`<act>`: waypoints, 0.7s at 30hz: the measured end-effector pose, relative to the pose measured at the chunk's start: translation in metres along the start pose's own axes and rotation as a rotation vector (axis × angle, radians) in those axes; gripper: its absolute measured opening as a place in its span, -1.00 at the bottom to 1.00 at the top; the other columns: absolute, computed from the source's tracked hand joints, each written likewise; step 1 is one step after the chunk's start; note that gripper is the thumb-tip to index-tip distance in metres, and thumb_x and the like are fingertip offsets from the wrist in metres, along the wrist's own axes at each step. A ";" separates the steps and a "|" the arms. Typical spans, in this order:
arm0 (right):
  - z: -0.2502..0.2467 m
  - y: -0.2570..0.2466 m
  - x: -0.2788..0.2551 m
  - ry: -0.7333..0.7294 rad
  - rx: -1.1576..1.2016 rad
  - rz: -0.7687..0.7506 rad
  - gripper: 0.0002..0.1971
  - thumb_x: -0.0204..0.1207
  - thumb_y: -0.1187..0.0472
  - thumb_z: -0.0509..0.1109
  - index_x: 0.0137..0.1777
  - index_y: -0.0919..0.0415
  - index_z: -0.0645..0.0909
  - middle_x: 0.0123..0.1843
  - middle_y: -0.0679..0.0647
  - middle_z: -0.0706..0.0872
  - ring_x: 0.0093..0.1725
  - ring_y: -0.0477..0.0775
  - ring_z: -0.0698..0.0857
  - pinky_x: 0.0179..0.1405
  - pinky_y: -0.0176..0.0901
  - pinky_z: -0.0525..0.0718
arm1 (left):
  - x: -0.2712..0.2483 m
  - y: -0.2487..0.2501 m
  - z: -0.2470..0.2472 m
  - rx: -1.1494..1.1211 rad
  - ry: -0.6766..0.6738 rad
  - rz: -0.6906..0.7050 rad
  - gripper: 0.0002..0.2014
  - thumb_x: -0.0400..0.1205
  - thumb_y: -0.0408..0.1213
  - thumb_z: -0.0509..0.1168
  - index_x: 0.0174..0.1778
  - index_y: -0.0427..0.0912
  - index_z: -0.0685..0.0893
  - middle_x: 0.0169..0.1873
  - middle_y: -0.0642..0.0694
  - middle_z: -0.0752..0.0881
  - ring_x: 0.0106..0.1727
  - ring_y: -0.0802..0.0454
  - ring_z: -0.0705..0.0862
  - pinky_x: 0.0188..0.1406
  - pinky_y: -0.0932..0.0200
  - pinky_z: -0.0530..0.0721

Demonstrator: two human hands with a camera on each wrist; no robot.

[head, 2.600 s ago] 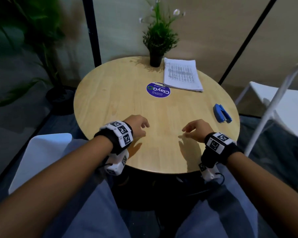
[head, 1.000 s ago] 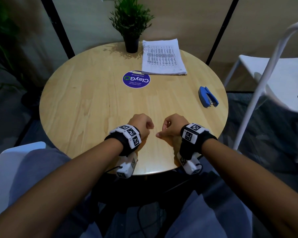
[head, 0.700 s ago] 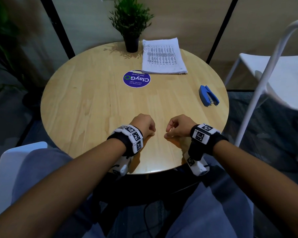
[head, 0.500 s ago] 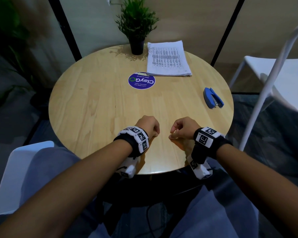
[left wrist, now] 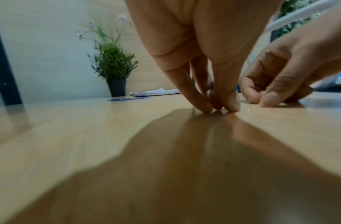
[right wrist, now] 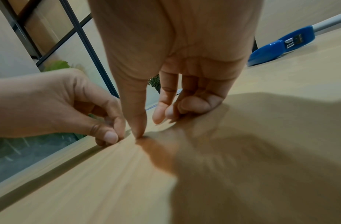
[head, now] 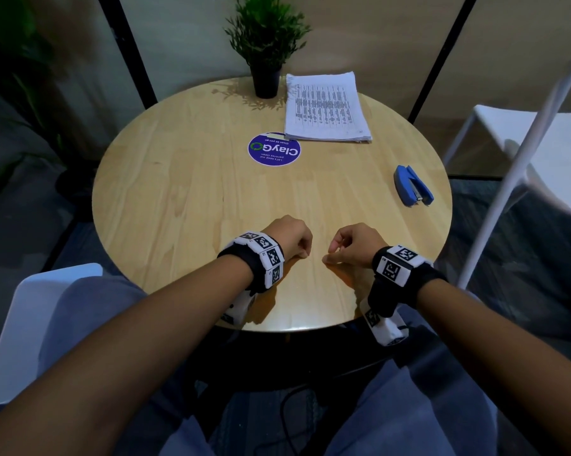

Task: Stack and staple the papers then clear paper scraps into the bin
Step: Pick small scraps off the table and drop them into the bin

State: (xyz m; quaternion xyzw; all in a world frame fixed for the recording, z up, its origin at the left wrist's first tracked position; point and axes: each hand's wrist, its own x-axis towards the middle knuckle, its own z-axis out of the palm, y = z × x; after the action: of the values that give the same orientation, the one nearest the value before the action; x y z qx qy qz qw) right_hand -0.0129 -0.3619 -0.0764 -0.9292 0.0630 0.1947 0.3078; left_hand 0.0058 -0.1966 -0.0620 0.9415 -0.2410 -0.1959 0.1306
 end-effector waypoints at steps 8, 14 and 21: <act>0.001 -0.003 -0.003 0.014 0.004 0.018 -0.82 0.30 0.08 0.61 -0.26 0.08 0.66 -0.35 -0.10 0.61 -0.29 -0.14 0.55 -0.42 -0.32 0.44 | -0.001 0.004 0.009 0.208 -0.058 0.096 -0.80 0.64 -0.43 0.17 0.12 -0.34 0.62 0.13 -0.28 0.59 0.14 -0.22 0.60 -0.01 0.08 0.51; 0.002 -0.003 -0.004 0.016 -0.007 0.018 -0.81 0.31 0.08 0.60 -0.34 0.04 0.62 -0.34 -0.09 0.63 -0.29 -0.15 0.56 -0.41 -0.32 0.45 | -0.001 -0.003 0.014 0.090 -0.021 0.044 -0.82 0.60 -0.46 0.18 0.04 -0.31 0.65 0.03 -0.22 0.58 0.13 -0.22 0.60 -0.01 0.10 0.48; 0.003 -0.003 -0.003 0.020 -0.009 0.025 -0.83 0.30 0.09 0.61 -0.29 0.06 0.65 -0.33 -0.08 0.64 -0.27 -0.12 0.57 -0.40 -0.32 0.46 | 0.000 0.004 0.021 0.068 0.021 0.099 -0.85 0.62 -0.37 0.23 0.05 -0.26 0.66 -0.01 -0.16 0.60 0.10 -0.15 0.60 -0.06 0.17 0.43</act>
State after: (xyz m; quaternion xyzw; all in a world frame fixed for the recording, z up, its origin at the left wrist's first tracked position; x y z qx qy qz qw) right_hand -0.0162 -0.3580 -0.0755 -0.9316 0.0768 0.1896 0.3005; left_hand -0.0048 -0.2027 -0.0791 0.9344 -0.2922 -0.1709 0.1106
